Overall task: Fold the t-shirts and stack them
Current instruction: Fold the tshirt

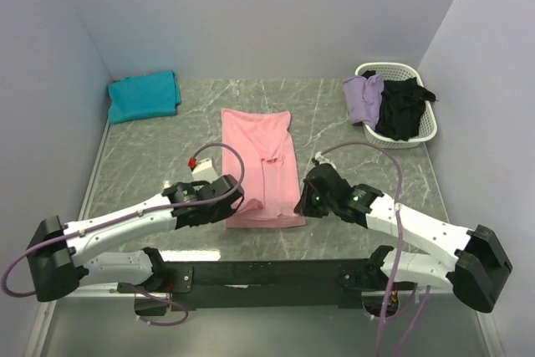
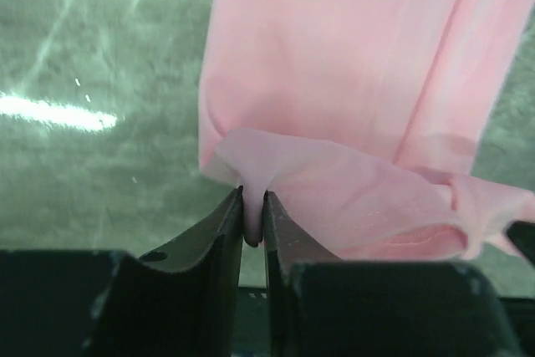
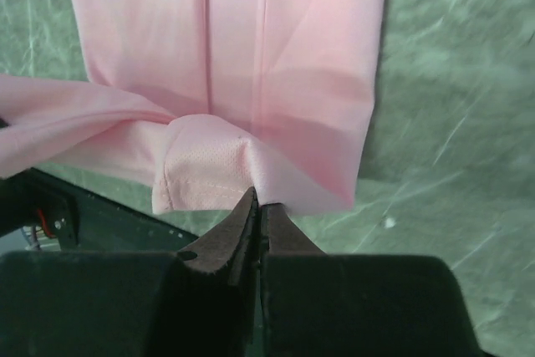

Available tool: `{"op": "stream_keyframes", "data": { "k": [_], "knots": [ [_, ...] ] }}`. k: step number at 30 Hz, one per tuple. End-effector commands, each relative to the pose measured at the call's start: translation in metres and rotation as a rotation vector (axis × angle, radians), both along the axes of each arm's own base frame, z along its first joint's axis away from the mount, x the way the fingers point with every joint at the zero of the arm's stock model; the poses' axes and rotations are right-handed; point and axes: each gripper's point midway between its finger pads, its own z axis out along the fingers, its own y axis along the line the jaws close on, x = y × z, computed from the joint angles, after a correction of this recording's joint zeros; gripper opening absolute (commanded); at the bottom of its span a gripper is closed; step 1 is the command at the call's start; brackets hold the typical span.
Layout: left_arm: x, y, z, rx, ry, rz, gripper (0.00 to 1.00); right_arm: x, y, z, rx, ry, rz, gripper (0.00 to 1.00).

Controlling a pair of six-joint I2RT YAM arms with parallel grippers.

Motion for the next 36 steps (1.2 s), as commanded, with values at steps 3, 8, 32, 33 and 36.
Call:
{"op": "stream_keyframes", "data": {
  "k": [3, 8, 32, 33, 36],
  "knots": [
    [0.039, -0.026, 0.003, 0.024, -0.035, -0.084, 0.20, 0.044, 0.017, 0.030, 0.033, -0.101, 0.077, 0.03],
    [0.059, -0.029, -0.004, 0.049, -0.030, -0.094, 0.23, 0.065, 0.022, 0.027, 0.021, -0.093, 0.096, 0.03],
    [0.159, 0.007, -0.012, 0.132, -0.052, -0.039, 0.23, 0.142, 0.021, -0.006, -0.065, -0.035, 0.077, 0.03],
    [0.161, 0.008, -0.011, 0.134, -0.055, -0.043, 0.23, 0.145, 0.019, -0.011, -0.080, -0.029, 0.067, 0.04],
    [0.168, 0.011, -0.010, 0.144, -0.060, -0.039, 0.23, 0.155, 0.014, -0.017, -0.103, -0.018, 0.050, 0.06]
  ]
}}
